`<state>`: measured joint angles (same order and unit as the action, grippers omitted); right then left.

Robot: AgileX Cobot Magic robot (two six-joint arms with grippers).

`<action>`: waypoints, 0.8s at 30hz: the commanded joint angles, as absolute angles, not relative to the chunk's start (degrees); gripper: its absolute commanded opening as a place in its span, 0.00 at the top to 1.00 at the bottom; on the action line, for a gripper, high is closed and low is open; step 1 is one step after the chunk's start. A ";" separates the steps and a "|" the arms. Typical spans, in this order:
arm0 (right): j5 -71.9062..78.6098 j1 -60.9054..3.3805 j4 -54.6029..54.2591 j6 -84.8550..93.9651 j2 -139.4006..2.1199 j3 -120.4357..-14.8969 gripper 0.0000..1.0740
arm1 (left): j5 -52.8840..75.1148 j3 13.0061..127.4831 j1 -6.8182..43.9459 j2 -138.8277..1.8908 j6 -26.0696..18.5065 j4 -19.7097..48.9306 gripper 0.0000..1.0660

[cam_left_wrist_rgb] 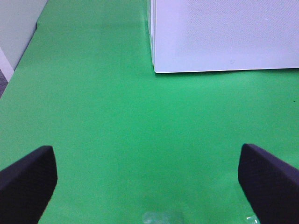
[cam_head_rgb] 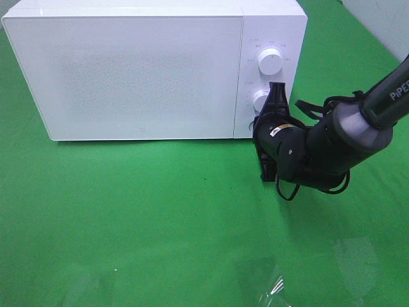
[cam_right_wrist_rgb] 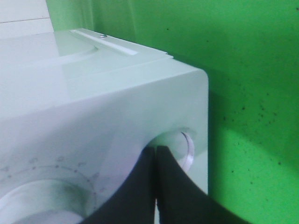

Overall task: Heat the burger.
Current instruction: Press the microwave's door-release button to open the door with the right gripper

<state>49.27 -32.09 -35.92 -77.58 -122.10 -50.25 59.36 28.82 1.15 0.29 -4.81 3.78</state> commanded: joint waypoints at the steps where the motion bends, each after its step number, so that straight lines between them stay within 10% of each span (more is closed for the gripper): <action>1: 60.10 -31.46 -35.58 -77.46 -120.49 -51.62 1.00 | 59.42 28.53 0.97 1.43 -4.58 3.67 0.03; 24: 73.85 -31.46 -34.95 -79.13 -124.27 -55.06 1.00 | 59.42 28.53 0.97 1.43 -4.64 3.67 0.03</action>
